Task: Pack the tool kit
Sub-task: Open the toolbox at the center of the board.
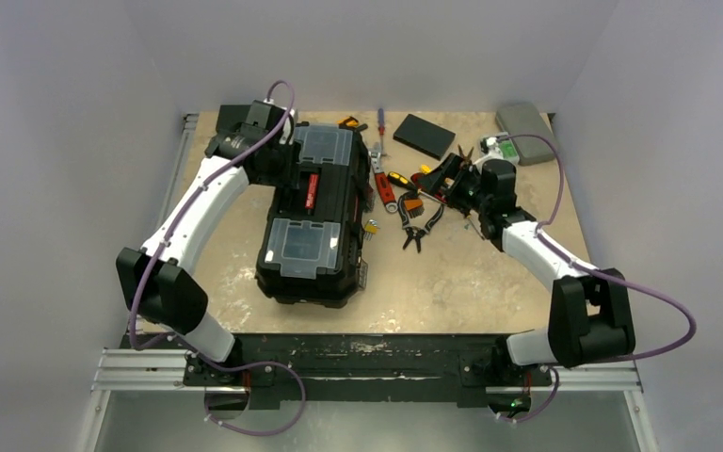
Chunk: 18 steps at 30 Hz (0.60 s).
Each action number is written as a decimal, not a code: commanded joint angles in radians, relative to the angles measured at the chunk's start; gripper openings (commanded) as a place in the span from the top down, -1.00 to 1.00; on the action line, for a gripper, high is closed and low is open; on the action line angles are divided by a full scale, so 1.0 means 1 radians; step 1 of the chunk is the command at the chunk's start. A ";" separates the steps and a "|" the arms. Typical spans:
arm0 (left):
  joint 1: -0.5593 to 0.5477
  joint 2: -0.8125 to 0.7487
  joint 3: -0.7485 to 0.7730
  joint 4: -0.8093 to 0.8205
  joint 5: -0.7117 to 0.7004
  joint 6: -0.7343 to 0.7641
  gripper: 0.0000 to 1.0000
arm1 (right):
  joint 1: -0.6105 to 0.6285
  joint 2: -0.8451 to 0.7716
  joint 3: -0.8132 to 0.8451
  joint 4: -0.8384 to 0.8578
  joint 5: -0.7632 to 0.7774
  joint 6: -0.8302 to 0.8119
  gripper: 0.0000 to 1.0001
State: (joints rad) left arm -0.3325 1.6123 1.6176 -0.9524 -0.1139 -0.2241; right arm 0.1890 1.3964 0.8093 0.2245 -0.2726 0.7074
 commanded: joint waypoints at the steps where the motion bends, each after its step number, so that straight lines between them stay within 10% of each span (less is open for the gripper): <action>1: -0.005 -0.109 -0.019 -0.055 -0.151 0.037 -0.13 | 0.061 -0.059 0.073 -0.136 0.102 -0.095 -0.85; 11: -0.025 -0.231 -0.059 0.003 -0.196 0.029 -0.26 | 0.313 -0.033 0.400 -0.536 0.381 -0.072 -0.84; 18: 0.147 -0.333 -0.143 0.145 0.138 -0.073 -0.22 | 0.447 0.032 0.588 -0.639 0.453 0.049 -0.84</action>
State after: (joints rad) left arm -0.2920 1.3201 1.4971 -0.9150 -0.1673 -0.2226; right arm 0.5838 1.3991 1.2980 -0.3176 0.0933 0.6701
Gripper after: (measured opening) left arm 0.634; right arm 0.924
